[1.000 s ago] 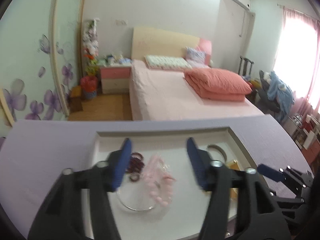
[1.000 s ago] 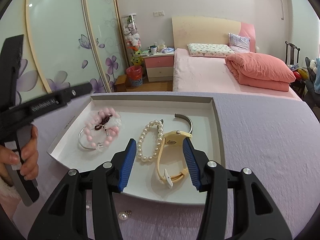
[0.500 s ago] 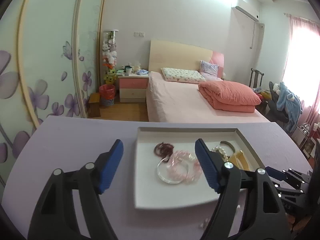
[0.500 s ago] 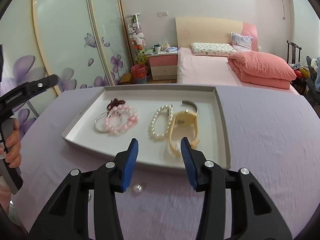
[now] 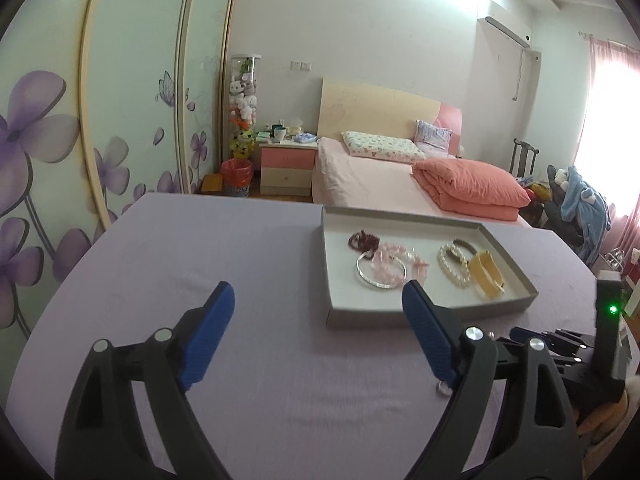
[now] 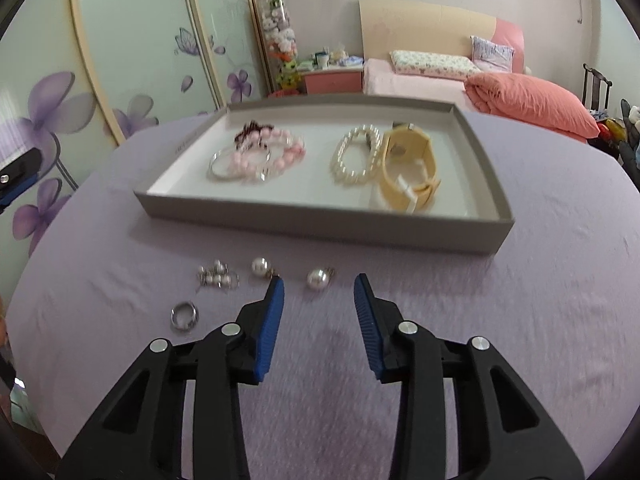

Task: Organize jewelry
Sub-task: 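Grasp pearl stud earring with right tool while left tool grasps silver ring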

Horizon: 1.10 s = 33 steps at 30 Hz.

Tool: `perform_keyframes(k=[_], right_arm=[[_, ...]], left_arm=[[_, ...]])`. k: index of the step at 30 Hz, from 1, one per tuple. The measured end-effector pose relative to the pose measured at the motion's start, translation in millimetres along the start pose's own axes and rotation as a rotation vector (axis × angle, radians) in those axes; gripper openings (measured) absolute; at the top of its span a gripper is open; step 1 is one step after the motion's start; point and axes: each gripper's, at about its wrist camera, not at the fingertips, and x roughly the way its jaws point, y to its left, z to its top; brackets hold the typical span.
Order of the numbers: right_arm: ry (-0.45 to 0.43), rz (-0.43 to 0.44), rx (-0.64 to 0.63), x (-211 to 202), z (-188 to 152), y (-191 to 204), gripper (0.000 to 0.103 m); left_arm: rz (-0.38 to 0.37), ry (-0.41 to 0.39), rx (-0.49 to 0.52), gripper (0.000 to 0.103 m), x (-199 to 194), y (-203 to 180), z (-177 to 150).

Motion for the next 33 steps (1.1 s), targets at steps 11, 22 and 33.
perform_keyframes(k=[11, 22, 33], right_arm=[[0.052, -0.067, -0.021, 20, 3, 13, 0.027], [0.062, -0.098, 0.004, 19, 6, 1, 0.014], [-0.02, -0.117, 0.117, -11, 15, -39, 0.014]], left_arm=[[-0.012, 0.035, 0.003, 0.084, -3, -1, -15], [-0.038, 0.081, 0.037, 0.084, 4, -15, -25], [-0.114, 0.198, 0.127, 0.087, 30, -60, -55]])
